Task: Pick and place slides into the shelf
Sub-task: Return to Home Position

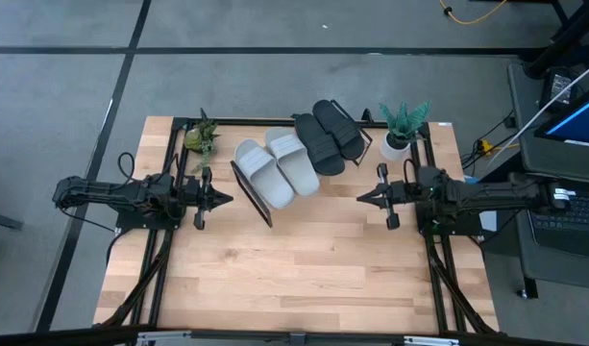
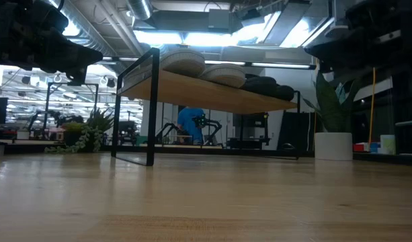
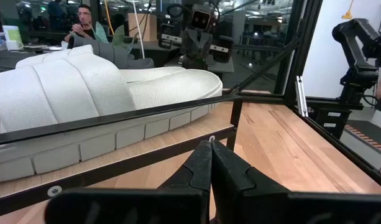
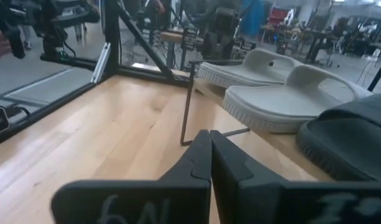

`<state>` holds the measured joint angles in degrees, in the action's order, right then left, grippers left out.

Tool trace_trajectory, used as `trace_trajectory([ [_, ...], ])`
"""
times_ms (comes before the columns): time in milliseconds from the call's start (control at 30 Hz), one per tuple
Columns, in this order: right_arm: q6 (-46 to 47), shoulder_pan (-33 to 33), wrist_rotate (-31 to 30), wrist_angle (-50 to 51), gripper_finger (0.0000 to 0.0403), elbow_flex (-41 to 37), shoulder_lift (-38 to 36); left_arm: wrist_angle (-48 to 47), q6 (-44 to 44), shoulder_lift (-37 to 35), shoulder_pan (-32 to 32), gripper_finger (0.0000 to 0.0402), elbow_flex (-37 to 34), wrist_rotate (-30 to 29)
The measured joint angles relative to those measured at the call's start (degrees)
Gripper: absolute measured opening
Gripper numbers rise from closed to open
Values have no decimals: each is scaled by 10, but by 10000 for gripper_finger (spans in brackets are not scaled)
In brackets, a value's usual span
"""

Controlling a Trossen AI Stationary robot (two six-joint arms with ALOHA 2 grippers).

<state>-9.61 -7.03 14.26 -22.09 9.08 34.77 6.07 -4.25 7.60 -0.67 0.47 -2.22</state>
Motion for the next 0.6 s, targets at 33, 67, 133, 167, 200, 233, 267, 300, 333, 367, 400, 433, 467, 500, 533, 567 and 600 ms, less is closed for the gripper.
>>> trace_trajectory([
  [33, 1, 0, 0, -9, 1, -10, -7, 0, 0, 0, 0, 0, 0, 0],
  [67, 3, 0, 0, -19, 1, -22, -14, 0, 0, 0, 0, 0, 0, 0],
  [133, 3, 0, 0, -40, 1, -45, -25, 0, 0, 0, 0, 0, 0, 0],
  [167, 1, 0, 0, -46, 1, -54, -31, 0, 0, 0, 0, 0, 0, 0],
  [200, 1, 0, 0, -55, 1, -63, -37, 0, 0, 0, 0, 0, 0, 0],
  [233, 1, 0, 0, -62, 1, -69, -42, 0, 0, 0, 0, 0, 0, 0],
  [267, 2, 0, 0, -70, 2, -77, -47, 0, 0, 0, 0, 0, 0, 0],
  [300, 1, 0, 0, -71, 2, -83, -51, 0, 0, 0, 0, 0, 0, 0],
  [333, 1, 0, 0, -69, 2, -86, -54, 0, 0, 0, 0, 0, 0, 0],
  [367, 2, 0, 0, -66, 2, -87, -57, 0, 0, 0, 0, 0, 0, 0],
  [400, 1, 0, 0, -64, 2, -87, -58, 0, -1, 0, 0, 0, 0, 0],
  [433, 1, 0, 0, -63, 2, -87, -58, 0, -1, 0, 0, 0, 0, 0],
  [467, -1, 0, 0, -61, 2, -87, -58, 0, -1, 0, 0, 0, 0, 0],
  [500, -2, 0, 0, -60, 2, -87, -57, 0, -1, 0, 0, 0, 0, 0],
  [533, -5, 0, 0, -59, 2, -87, -56, 0, 0, 0, 0, 0, 0, 0],
  [567, -5, 0, -1, -58, 2, -87, -56, 0, -1, 0, 0, 0, 0, 0],
  [600, -5, 0, -1, -59, 2, -87, -56, 0, 0, 0, 0, 0, 0, 0],
])
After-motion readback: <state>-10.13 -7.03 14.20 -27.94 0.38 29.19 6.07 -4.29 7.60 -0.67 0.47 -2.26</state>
